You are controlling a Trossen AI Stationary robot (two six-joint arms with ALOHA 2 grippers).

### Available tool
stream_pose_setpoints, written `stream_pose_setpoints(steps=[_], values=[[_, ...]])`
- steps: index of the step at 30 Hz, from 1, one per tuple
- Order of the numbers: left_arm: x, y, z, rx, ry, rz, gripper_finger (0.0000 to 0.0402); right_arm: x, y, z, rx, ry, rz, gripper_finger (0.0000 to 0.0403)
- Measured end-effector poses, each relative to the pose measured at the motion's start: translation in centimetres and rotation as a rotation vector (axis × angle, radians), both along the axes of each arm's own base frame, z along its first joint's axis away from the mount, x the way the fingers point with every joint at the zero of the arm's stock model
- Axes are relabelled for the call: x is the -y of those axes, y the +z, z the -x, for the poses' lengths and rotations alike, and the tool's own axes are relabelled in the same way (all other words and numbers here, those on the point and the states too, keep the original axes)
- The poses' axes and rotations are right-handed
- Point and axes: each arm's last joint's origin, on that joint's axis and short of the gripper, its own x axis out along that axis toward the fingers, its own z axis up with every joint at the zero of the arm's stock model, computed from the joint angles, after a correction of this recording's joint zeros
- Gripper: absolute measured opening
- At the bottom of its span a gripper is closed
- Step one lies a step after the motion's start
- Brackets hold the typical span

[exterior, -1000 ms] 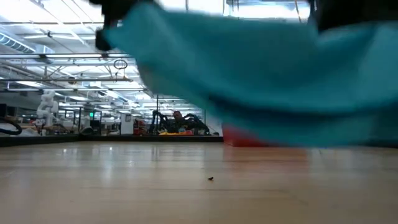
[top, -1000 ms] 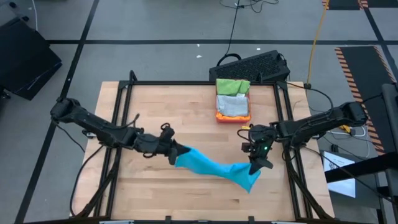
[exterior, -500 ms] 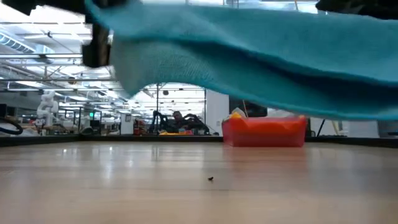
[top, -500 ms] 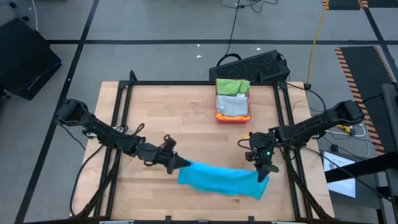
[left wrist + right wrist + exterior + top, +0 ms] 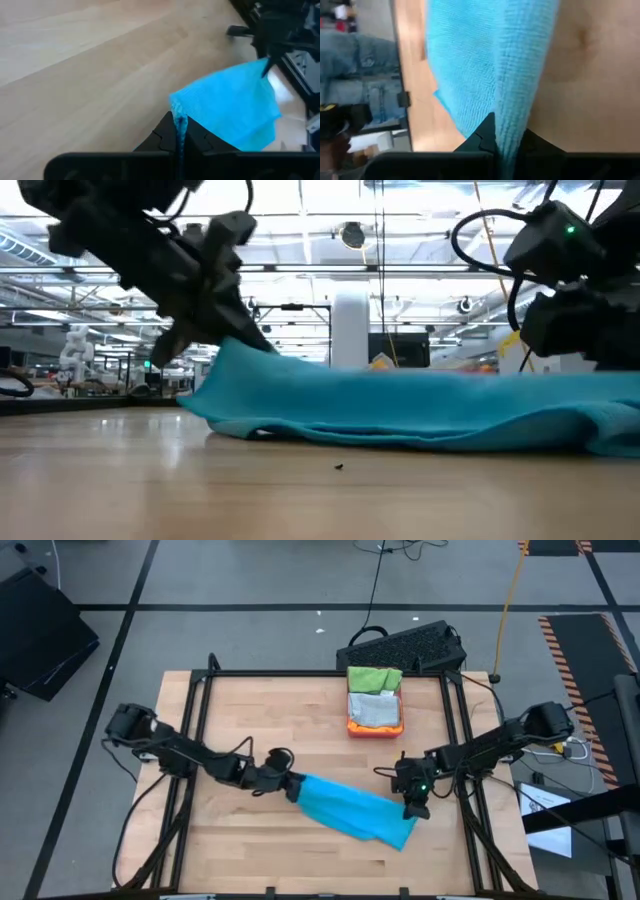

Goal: Fold microfiber towels
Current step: Fold the blue microfiber cloth

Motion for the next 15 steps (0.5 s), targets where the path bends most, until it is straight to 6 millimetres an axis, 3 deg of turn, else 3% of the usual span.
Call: stream_pose_setpoints(steps=[8, 15], values=[[-1.8, -0.5, -0.5, -0.012, 0.058, -0.011, 0.0013, 0.5, 0.0, 0.2, -0.062, -0.121, 0.074, 0.0013], [-3.0, -0.8, -0.3, -0.057, 0.13, -0.02, 0.0009, 1.2, 0.5, 0.0, -0.064, -0.229, 0.089, 0.0053]])
